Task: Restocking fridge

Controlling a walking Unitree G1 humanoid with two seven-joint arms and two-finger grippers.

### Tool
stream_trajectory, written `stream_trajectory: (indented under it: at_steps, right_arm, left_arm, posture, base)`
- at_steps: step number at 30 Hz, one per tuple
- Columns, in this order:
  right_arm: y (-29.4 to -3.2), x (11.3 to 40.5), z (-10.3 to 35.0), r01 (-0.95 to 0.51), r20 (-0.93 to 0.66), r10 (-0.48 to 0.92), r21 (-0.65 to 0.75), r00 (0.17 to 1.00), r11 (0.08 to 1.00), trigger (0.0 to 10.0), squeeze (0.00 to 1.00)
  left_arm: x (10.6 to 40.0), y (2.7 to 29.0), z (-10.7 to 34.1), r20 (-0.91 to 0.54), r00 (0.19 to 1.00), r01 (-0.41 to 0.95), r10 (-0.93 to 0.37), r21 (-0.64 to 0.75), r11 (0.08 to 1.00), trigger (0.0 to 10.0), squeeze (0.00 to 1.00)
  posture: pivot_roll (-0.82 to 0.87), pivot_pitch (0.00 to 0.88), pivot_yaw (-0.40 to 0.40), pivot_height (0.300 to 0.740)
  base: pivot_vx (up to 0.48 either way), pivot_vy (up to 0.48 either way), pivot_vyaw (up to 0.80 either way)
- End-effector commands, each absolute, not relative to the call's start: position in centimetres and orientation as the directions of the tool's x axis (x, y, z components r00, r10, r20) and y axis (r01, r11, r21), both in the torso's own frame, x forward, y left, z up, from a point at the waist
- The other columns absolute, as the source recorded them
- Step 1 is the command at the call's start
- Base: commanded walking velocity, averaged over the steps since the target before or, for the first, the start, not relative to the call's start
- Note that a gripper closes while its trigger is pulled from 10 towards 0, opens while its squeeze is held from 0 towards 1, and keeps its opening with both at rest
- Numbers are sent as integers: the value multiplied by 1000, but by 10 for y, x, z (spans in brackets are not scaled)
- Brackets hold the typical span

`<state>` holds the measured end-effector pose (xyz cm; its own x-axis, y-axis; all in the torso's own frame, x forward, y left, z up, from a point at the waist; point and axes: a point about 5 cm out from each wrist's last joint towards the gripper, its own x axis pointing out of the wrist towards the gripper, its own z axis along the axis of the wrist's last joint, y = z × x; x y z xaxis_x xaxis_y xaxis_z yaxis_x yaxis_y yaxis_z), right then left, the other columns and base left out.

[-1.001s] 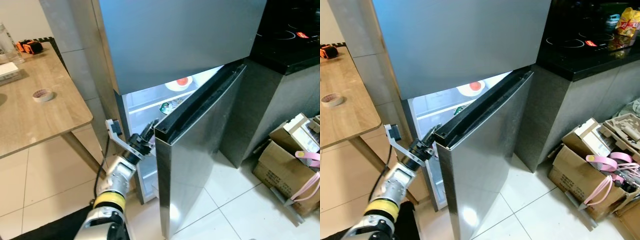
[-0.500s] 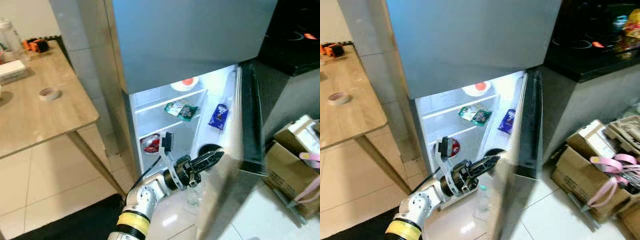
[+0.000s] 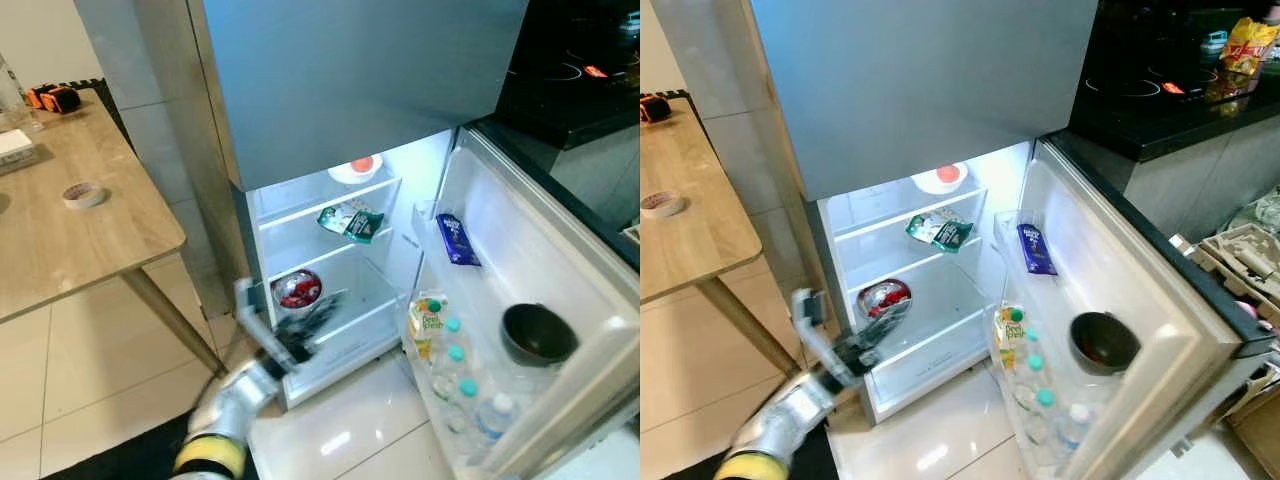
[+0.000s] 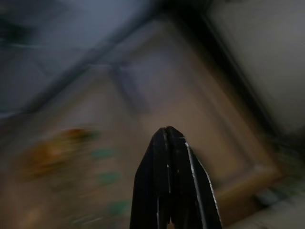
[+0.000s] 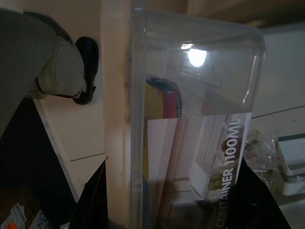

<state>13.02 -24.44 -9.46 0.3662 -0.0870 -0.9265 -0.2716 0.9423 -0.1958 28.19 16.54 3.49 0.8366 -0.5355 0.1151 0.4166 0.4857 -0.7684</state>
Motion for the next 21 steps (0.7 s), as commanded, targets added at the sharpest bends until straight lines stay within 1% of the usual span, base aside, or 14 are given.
stream_trajectory:
  at_steps: [1, 2, 3, 5, 6, 7, 8, 11, 13, 14, 16, 20, 21]
  right_arm:
    - [-239, 145, -90, -242, -899, -66, -186, 432, 952, 10000, 0]
    - [-239, 145, -90, -242, -899, -66, -186, 432, 952, 10000, 0]
    - [-238, 148, -89, -238, -894, -63, -185, 444, 953, 10000, 0]
    - [-236, 154, -88, -240, -886, -55, -184, 460, 953, 10000, 0]
    - [-235, 155, -87, -246, -886, -50, -182, 461, 952, 10000, 0]
    - [-234, 155, -87, -250, -886, -47, -181, 461, 951, 10000, 0]
    - [-234, 155, -87, -250, -886, -47, -181, 461, 951, 10000, 0]
    - [-229, 159, -86, -244, -880, -1, -132, 475, 961, 10000, 0]
    - [-227, 159, -87, -238, -882, 32, -92, 470, 967, 10000, 0]
    - [-227, 159, -87, -240, -883, 38, -85, 467, 967, 10000, 0]
    - [-227, 159, -87, -240, -884, 39, -83, 467, 967, 10000, 0]
    - [-230, 156, -87, -249, -892, 35, -88, 451, 965, 10000, 0]
    - [-230, 155, -88, -257, -895, 37, -88, 445, 962, 10000, 0]
  left_arm:
    - [261, 182, 2, -84, 891, 230, -445, -763, 604, 10000, 0]
    - [261, 182, 2, -84, 891, 230, -445, -763, 604, 10000, 0]
    - [252, 189, -10, -177, 904, 145, -389, -730, 668, 10000, 0]
    - [226, 202, -37, -356, 897, -50, -262, -670, 741, 10000, 0]
    - [213, 205, -47, -421, 879, -119, -222, -646, 754, 10000, 0]
    - [206, 206, -53, -456, 867, -156, -203, -634, 757, 10000, 0]
    - [206, 206, -53, -456, 867, -156, -203, -634, 757, 10000, 0]
    - [169, 207, -77, -608, 781, -315, -145, -583, 749, 10000, 0]
    - [136, 204, -93, -719, 685, -403, -118, -509, 760, 10000, 0]
    - [126, 202, -97, -744, 658, -419, -116, -489, 765, 10000, 0]
    - [121, 201, -99, -757, 643, -423, -118, -479, 769, 10000, 0]
    - [124, 198, -99, -741, 661, -421, -117, -496, 759, 10000, 0]
    - [126, 198, -98, -737, 666, -408, -119, -492, 769, 10000, 0]
  posture:
    - [-88, 0, 4, 740]
    - [-88, 0, 4, 740]
    - [-88, 0, 4, 740]
    - [-85, 0, 1, 740]
    - [-85, 0, 1, 740]
    - [-85, 0, 1, 740]
    - [-85, 0, 1, 740]
    - [-78, 0, -7, 740]
    - [-89, 0, -4, 740]
    - [-89, 0, -4, 740]
    - [-86, 0, -6, 740]
    - [-83, 0, -4, 740]
    - [-87, 0, 2, 740]
  base:
    - [0, 0, 0]
    - [0, 0, 0]
    - [0, 0, 0]
    - [0, 0, 0]
    - [0, 0, 0]
    - [0, 0, 0]
    - [0, 0, 0]
    - [0, 0, 0]
    - [0, 0, 638]
    - [0, 0, 800]
    - [0, 0, 800]
    - [0, 0, 795]
    - [0, 0, 788]
